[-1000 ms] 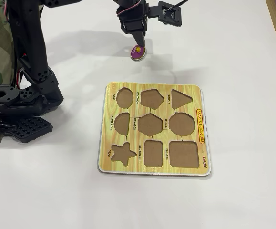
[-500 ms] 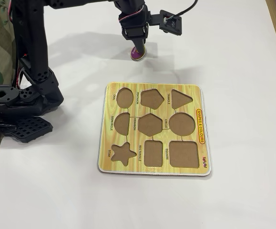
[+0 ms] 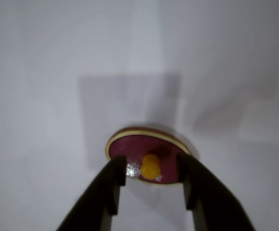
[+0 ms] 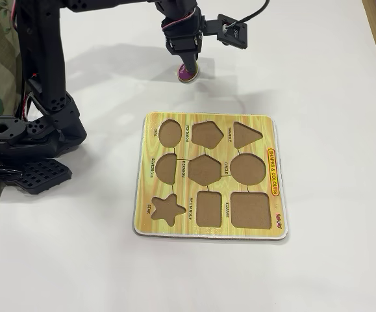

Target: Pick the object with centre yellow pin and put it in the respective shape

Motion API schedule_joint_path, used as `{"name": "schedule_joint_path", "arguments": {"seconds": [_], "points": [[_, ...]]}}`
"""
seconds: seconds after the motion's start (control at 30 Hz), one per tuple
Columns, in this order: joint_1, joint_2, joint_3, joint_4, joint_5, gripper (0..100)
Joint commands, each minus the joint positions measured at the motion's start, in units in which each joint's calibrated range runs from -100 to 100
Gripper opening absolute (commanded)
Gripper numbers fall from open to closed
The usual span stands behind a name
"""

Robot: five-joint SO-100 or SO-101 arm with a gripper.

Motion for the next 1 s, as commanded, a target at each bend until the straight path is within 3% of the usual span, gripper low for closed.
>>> {"name": "schedule_joint_path", "arguments": {"seconds": [0.0, 0.73, 0.97], "points": [[0.8, -1.3, -1.8, 0.3, 0.3, 12], [0.9, -6.1, 5.7, -0.7, 0.3, 12], [0.9, -6.1, 5.7, -0.7, 0.3, 1]]}}
